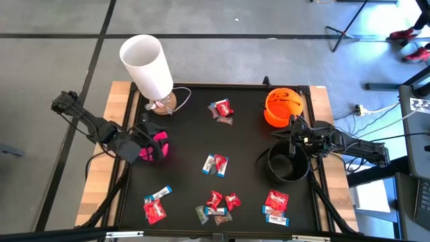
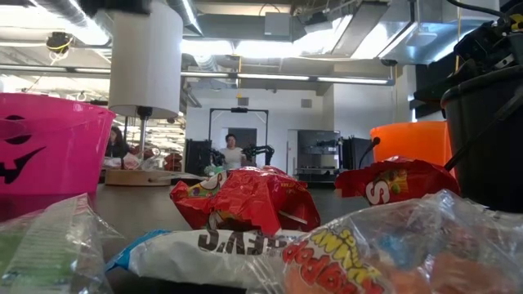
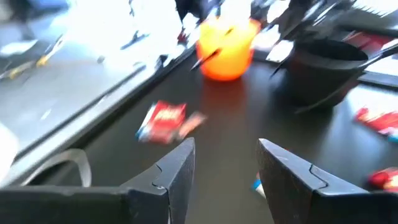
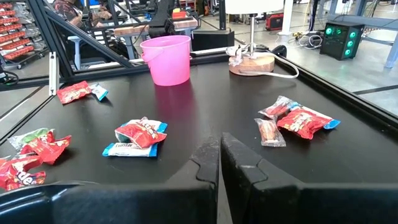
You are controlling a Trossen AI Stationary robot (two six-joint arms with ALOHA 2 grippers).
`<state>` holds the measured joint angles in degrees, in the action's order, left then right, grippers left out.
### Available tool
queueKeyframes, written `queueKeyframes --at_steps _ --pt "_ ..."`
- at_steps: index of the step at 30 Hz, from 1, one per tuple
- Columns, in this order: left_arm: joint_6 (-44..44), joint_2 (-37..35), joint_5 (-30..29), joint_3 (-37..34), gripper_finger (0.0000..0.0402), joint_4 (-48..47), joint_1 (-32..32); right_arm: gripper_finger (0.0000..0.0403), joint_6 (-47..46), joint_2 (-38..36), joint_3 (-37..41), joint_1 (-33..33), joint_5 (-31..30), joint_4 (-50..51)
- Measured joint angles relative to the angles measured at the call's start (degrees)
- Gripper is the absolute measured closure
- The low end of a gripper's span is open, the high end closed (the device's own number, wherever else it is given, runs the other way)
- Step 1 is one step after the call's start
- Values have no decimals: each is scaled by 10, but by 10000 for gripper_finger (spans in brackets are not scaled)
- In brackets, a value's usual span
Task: Sort candy
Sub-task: Put the orange gummy into the pink bucket
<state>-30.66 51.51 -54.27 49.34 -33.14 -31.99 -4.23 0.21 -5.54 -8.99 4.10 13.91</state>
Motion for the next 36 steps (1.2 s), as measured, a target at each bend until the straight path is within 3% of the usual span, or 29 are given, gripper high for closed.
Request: queueKeyframes --at_steps 3,6,23,31,36 --pt "90 0 13 0 241 85 0 386 0 0 0 0 0 0" --pt "129 0 1 0 242 94 1 386 0 0 0 0 0 0" --pt "147 14 -17 -65 243 239 21 386 0 0 0 0 0 0" --pt "147 14 14 -70 243 278 21 386 0 0 0 0 -1 0" --pt "191 14 14 -70 244 333 21 386 1 0 0 0 -60 -1"
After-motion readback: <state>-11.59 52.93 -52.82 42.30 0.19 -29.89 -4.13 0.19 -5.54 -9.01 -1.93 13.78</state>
